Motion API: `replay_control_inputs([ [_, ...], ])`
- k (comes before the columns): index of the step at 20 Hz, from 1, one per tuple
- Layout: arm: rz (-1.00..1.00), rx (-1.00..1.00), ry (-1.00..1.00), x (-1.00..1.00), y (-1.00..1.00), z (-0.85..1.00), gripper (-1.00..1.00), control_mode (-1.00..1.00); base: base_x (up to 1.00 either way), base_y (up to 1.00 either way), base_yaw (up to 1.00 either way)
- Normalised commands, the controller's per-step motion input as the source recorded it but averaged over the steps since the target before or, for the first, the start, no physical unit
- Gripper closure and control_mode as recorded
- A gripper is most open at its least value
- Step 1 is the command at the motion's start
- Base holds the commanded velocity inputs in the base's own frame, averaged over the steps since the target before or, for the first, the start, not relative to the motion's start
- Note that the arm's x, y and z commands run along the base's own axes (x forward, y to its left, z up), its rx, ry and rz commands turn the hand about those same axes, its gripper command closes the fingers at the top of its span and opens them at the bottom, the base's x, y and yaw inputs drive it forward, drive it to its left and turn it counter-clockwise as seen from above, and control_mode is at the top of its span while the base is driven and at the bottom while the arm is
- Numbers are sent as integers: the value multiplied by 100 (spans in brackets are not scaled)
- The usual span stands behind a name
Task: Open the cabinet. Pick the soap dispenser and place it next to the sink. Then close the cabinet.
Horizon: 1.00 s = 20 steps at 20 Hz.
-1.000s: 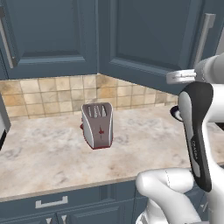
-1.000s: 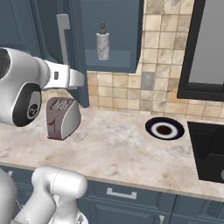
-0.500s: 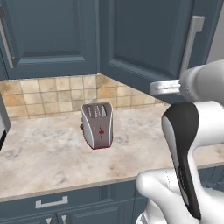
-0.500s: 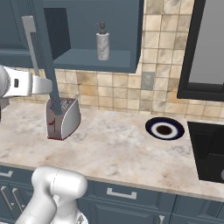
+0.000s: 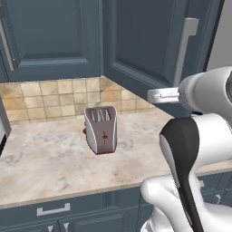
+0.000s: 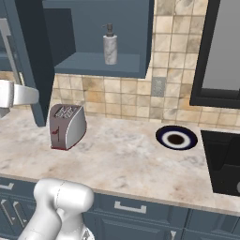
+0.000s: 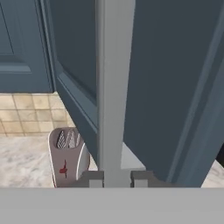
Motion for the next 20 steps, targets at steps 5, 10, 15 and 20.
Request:
replay_control_inputs([
  [5,0,0,0,0,0,0,100,-100,0,0,0],
  [10,0,0,0,-8,-2,0,100,-100,0,0,0],
  [15,0,1,-4,-72,-6,0,100,-100,0,0,0],
  [20,0,0,-2,-57,0,0,100,-100,0,0,0],
])
